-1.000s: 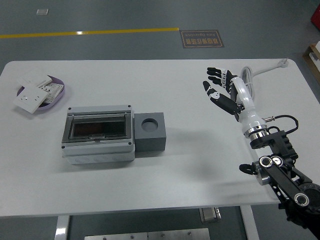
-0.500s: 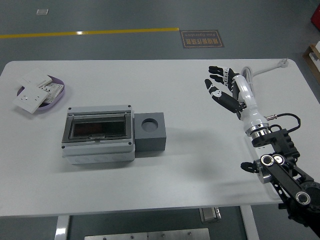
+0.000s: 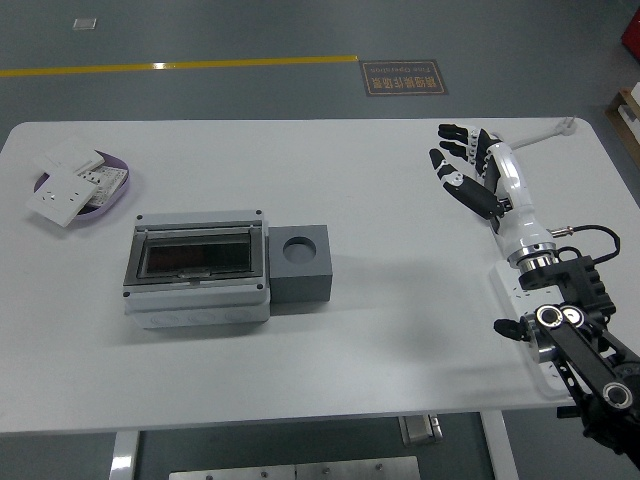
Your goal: Pick up the cylinder from the cube,place it in the box,flap close box
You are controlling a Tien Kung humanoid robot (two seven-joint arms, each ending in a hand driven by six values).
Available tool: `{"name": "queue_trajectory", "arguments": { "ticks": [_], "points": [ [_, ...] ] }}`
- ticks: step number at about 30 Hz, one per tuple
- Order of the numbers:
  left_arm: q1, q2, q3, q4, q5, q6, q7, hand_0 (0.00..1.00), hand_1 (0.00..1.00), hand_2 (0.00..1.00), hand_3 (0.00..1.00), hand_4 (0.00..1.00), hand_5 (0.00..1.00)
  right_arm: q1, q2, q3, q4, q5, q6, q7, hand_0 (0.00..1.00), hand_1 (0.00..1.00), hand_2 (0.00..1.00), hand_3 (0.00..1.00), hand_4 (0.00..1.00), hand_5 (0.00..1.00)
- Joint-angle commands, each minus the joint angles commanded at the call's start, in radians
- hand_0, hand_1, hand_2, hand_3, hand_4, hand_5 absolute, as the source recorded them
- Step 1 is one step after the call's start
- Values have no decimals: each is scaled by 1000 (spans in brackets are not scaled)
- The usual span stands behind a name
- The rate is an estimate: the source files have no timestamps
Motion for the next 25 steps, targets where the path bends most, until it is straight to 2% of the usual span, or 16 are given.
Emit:
{"name": "queue_trajectory", "arguments": {
  "ticks": [9, 19, 25],
  "points": [
    [-3, 7, 4, 0, -18, 7, 0, 923, 852, 854, 951, 2, 2, 9, 8, 6, -12, -7, -1, 3, 818, 743, 739, 692, 682, 323],
    [1, -7, 53, 0, -66, 6, -13, 923, 852, 854, 951, 2, 2, 12, 20, -31, -16, -4, -2, 5, 819, 737, 725, 684, 674, 316],
    [5, -9, 53, 0, -65, 7, -15, 923, 852, 854, 951, 2, 2, 13, 24, -46, -13, 4, 0, 8, 816, 737, 725, 683, 671, 319]
  ]
}}
